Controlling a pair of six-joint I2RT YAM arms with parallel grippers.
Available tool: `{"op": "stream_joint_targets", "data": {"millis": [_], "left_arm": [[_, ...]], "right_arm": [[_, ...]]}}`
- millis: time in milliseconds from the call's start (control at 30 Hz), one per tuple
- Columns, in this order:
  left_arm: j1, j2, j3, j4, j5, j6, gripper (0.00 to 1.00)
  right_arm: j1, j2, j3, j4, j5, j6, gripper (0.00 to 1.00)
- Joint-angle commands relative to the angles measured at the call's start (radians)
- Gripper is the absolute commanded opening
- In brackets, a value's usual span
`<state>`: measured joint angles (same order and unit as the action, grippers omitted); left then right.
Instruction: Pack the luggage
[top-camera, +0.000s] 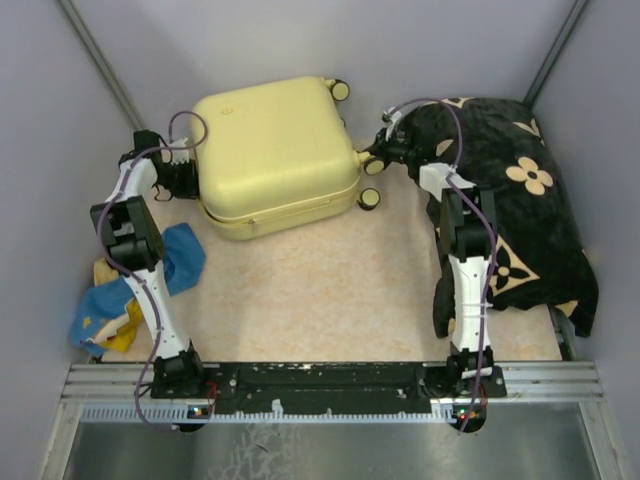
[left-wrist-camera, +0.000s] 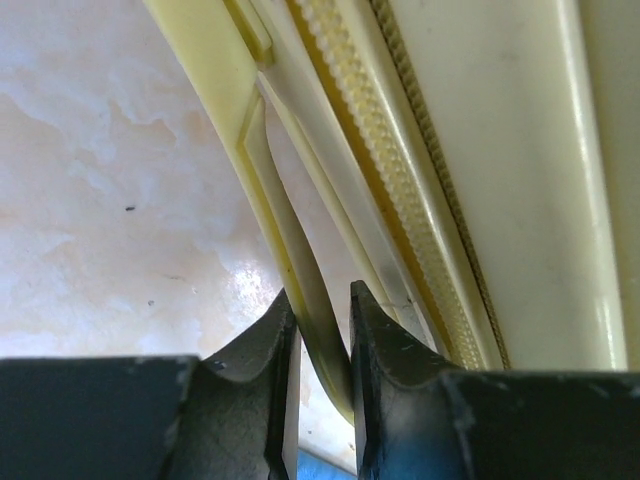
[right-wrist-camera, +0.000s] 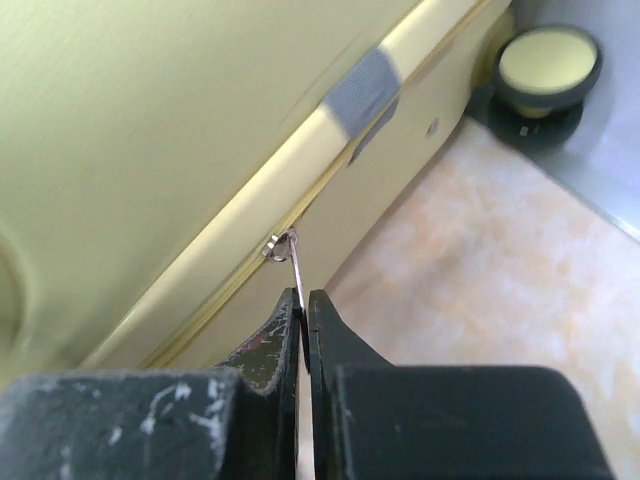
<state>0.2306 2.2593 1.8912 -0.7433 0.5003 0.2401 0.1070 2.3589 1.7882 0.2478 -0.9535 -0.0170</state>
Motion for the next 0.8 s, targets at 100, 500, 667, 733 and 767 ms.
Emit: {"op": "stream_joint_targets", "data": {"millis": [100, 500, 667, 733, 767], "left_arm": [[-0.035, 0.155, 0.055, 0.125, -0.083, 0.215, 0.0], [-0.226, 0.115, 0.004, 0.196, 0.057, 0.34, 0.03], [-0.272, 0.03, -0.086, 0.273, 0.107, 0.379, 0.05], [-0.265, 0.013, -0.098, 0.302, 0.037, 0.327, 0.07], [-0.248, 0.007, -0.094, 0.308, 0.029, 0.305, 0.1]], "right_arm": [[0.01, 0.159, 0.302, 0.167, 0.248, 0.055, 0.0], [0.059, -0.074, -0.075, 0.293, 0.14, 0.015, 0.0], [0.057, -0.26, -0.348, 0.339, 0.111, -0.011, 0.0], [0.057, -0.316, -0.435, 0.354, 0.105, -0.012, 0.0], [0.058, -0.336, -0.467, 0.361, 0.102, -0.007, 0.0]]}}
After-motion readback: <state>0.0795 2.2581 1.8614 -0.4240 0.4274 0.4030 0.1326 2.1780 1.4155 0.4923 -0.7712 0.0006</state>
